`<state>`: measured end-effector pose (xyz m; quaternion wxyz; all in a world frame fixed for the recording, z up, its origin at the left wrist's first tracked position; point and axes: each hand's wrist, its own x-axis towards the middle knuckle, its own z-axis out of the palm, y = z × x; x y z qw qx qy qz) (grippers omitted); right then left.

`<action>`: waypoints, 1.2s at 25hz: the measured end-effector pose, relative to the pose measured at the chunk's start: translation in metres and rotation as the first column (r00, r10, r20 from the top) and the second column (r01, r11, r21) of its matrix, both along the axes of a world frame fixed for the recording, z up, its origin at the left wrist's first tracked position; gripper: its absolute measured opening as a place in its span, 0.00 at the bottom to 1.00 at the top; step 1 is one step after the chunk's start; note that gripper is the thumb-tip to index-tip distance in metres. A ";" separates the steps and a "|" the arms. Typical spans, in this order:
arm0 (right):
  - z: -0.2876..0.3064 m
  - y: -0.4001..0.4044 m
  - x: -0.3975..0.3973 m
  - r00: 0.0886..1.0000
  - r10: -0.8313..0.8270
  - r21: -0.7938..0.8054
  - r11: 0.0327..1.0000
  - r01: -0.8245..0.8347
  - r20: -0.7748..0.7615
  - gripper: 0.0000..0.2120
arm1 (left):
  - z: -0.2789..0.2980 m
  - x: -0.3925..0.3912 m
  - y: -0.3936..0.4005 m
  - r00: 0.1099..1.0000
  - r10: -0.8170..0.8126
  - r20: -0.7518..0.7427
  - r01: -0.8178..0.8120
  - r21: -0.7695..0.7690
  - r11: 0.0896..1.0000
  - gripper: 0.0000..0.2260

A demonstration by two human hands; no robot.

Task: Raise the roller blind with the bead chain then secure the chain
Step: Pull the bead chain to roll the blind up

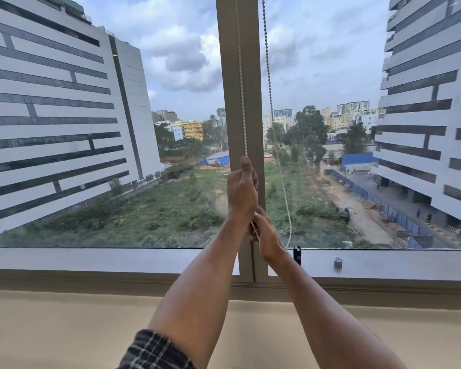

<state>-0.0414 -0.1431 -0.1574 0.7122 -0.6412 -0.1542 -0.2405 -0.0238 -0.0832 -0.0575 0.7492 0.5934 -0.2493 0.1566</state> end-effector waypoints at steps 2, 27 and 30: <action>0.015 -0.007 0.004 0.997 -0.065 0.104 0.993 0.062 0.031 0.11 | -0.023 0.001 0.001 0.998 0.054 -0.013 -0.054 0.020 0.998 0.30; 0.099 0.023 -0.022 0.973 -0.105 0.078 0.993 0.090 0.206 0.21 | 0.040 0.011 0.030 0.995 0.070 0.075 -0.066 -0.052 0.996 0.25; 0.094 0.021 -0.017 0.978 -0.125 0.061 0.991 0.116 0.166 0.22 | 0.081 0.003 0.019 0.994 -0.094 0.057 0.097 -0.062 0.993 0.28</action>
